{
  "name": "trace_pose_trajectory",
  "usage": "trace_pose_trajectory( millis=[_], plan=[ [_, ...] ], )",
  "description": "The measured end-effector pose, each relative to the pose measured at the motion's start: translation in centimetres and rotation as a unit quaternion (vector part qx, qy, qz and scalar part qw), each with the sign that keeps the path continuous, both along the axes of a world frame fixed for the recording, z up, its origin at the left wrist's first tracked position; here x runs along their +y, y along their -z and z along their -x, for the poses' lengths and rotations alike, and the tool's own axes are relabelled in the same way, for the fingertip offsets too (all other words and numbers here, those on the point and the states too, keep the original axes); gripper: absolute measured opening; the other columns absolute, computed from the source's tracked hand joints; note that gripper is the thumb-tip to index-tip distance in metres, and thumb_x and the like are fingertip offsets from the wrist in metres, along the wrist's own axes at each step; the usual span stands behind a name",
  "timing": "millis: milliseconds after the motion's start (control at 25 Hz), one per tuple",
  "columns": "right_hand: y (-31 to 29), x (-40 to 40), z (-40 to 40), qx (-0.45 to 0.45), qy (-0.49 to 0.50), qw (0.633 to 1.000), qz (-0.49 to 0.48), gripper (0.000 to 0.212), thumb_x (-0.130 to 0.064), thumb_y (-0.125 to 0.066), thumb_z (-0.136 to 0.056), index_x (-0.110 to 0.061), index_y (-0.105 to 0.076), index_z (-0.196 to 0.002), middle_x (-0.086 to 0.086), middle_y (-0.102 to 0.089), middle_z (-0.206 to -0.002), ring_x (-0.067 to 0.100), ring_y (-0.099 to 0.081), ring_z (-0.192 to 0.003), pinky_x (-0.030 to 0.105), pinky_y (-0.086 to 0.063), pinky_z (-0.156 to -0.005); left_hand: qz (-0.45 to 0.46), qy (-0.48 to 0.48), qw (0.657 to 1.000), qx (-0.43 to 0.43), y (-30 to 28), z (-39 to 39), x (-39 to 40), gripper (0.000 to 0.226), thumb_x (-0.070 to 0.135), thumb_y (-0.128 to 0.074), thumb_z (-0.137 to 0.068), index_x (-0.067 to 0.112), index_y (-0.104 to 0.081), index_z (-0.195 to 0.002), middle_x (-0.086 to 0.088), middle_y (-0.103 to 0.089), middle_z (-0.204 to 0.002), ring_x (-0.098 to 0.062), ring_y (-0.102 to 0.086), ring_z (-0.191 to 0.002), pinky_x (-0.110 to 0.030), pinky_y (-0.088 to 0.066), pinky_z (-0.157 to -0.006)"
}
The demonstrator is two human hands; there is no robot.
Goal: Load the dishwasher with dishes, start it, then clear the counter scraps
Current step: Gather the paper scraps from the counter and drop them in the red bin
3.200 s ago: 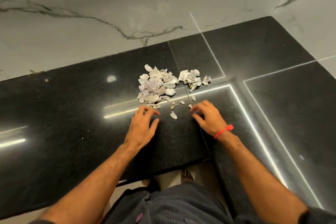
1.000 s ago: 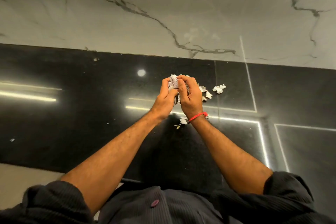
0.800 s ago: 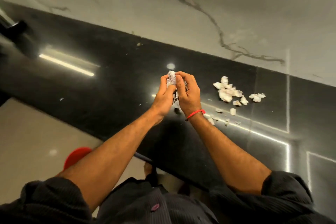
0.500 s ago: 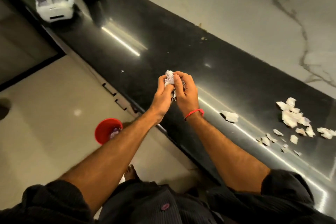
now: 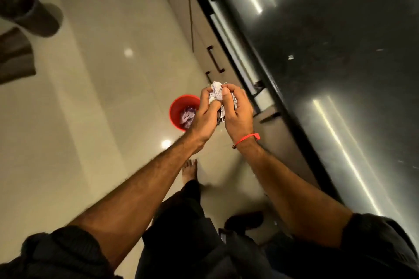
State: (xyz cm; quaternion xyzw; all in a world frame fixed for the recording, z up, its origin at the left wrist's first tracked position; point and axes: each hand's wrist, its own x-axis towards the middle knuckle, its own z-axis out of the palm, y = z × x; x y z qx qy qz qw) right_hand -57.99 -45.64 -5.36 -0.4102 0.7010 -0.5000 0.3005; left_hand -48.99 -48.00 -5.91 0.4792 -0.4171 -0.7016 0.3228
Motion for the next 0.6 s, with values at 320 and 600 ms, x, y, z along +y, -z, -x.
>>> trace_pose_trajectory(
  millis=[320, 600],
  plan=[
    [27.5, -10.8, -6.9, -0.069, -0.028, 0.986, -0.147, 0.023, -0.037, -0.053, -0.095, -0.024, -0.070, -0.103, 0.002, -0.073, -0.103, 0.019, -0.067, -0.101, 0.043, -0.053, -0.092, -0.138, -0.056, 0.988, -0.030, 28.4, -6.6, -10.6, 0.049, 0.038, -0.055, -0.089, 0.020, -0.054, -0.134, -0.009, -0.070, -0.122, -0.026, -0.069, -0.113, -0.048, -0.057, -0.095],
    [48.1, -14.5, -6.0, -0.169, -0.034, 0.941, -0.292, 0.019, -0.026, -0.055, -0.098, -0.013, -0.068, -0.102, -0.002, -0.070, -0.092, 0.005, -0.066, -0.088, 0.025, -0.052, -0.084, -0.213, 0.129, 0.873, -0.419, 64.1, -12.0, 1.1, 0.076, 0.019, -0.065, -0.088, 0.023, -0.027, -0.154, -0.015, -0.039, -0.147, -0.041, -0.046, -0.132, -0.048, -0.041, -0.107]
  ],
)
